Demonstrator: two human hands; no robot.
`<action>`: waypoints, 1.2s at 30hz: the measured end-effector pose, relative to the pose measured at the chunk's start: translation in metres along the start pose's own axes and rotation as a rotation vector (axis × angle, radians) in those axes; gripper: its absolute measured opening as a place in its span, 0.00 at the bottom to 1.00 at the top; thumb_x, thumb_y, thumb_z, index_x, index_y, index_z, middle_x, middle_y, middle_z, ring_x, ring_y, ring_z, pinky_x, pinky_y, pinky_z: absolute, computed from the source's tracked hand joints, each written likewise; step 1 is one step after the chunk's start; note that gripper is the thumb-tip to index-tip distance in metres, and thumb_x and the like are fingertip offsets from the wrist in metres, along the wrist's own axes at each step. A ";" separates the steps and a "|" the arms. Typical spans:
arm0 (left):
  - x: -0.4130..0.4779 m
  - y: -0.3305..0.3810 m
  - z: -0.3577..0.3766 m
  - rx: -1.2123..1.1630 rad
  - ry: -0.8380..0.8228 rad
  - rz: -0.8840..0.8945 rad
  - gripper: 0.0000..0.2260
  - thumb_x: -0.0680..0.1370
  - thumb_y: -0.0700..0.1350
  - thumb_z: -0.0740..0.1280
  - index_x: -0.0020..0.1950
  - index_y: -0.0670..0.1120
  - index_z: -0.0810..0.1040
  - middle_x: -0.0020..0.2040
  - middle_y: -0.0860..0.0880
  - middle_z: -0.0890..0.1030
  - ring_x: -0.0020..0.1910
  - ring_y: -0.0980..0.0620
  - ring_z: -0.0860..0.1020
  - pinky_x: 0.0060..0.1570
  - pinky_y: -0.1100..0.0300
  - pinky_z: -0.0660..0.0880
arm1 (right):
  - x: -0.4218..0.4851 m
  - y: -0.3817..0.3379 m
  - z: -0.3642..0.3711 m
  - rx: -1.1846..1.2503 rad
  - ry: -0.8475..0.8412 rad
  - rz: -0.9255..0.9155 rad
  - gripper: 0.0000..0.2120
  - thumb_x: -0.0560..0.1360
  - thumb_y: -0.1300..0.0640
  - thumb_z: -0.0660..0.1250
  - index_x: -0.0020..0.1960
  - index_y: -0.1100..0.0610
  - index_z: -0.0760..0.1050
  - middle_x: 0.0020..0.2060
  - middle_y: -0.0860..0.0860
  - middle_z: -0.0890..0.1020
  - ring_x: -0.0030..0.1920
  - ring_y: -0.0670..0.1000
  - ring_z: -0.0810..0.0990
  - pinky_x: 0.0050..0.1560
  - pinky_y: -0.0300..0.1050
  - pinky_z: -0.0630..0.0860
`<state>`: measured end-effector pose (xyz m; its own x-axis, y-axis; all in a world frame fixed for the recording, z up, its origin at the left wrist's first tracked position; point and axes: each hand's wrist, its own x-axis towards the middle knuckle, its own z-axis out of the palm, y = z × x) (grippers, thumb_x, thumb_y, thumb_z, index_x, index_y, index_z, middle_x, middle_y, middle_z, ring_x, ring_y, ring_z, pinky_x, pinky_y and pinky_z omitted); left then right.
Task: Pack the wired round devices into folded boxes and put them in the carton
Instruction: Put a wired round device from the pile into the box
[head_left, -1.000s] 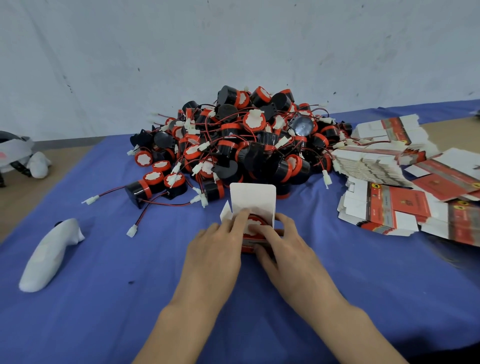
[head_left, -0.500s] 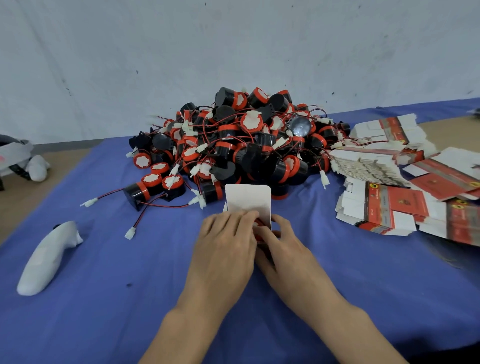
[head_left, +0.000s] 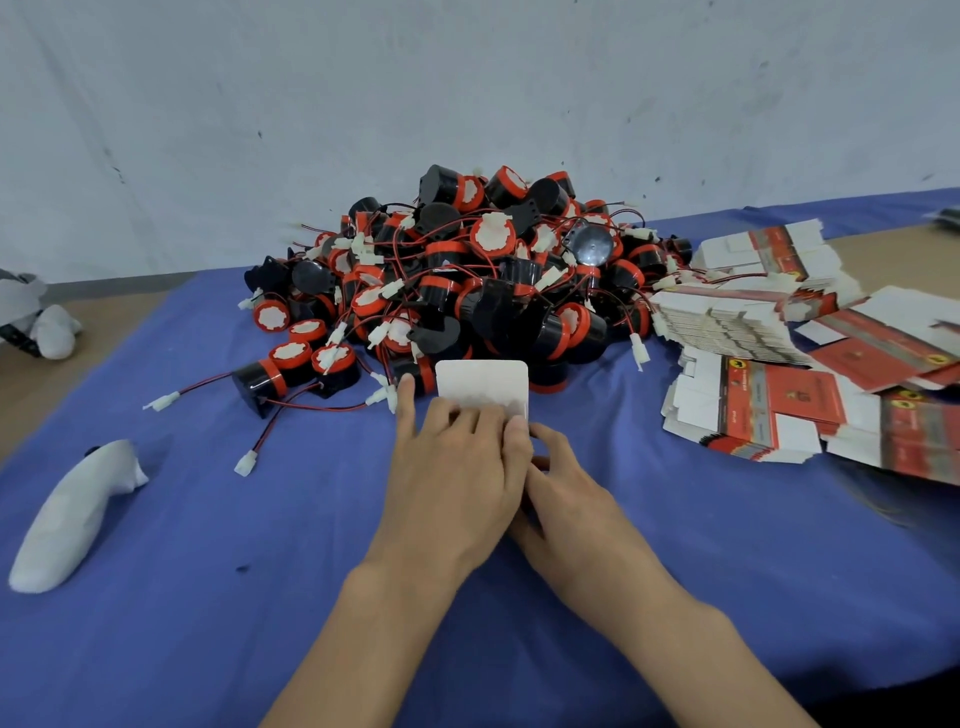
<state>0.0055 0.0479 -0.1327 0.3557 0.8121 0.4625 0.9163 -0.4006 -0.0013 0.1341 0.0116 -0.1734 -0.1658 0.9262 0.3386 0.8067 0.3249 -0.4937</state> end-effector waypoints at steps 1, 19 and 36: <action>0.003 0.002 0.000 0.016 -0.011 -0.006 0.26 0.83 0.52 0.43 0.50 0.49 0.81 0.44 0.53 0.84 0.53 0.50 0.77 0.77 0.39 0.52 | 0.000 0.000 0.000 0.008 0.008 -0.003 0.20 0.83 0.52 0.61 0.75 0.48 0.68 0.77 0.45 0.59 0.55 0.48 0.78 0.47 0.45 0.80; -0.004 -0.021 0.001 -0.557 0.334 -0.094 0.16 0.84 0.51 0.51 0.57 0.49 0.77 0.56 0.57 0.77 0.57 0.58 0.73 0.56 0.66 0.71 | -0.007 0.007 -0.002 0.027 0.016 -0.056 0.23 0.84 0.53 0.60 0.74 0.33 0.60 0.78 0.38 0.50 0.68 0.41 0.71 0.54 0.42 0.79; -0.018 -0.048 0.003 -1.180 -0.099 -0.609 0.07 0.82 0.51 0.64 0.53 0.55 0.82 0.53 0.57 0.84 0.57 0.52 0.81 0.63 0.49 0.76 | 0.007 -0.006 -0.010 0.772 0.169 0.275 0.05 0.83 0.45 0.61 0.52 0.38 0.76 0.45 0.35 0.84 0.44 0.34 0.80 0.37 0.28 0.72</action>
<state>-0.0441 0.0535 -0.1441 0.0062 0.9988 0.0490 0.2434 -0.0490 0.9687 0.1341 0.0143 -0.1601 0.1168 0.9704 0.2113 0.1808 0.1884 -0.9653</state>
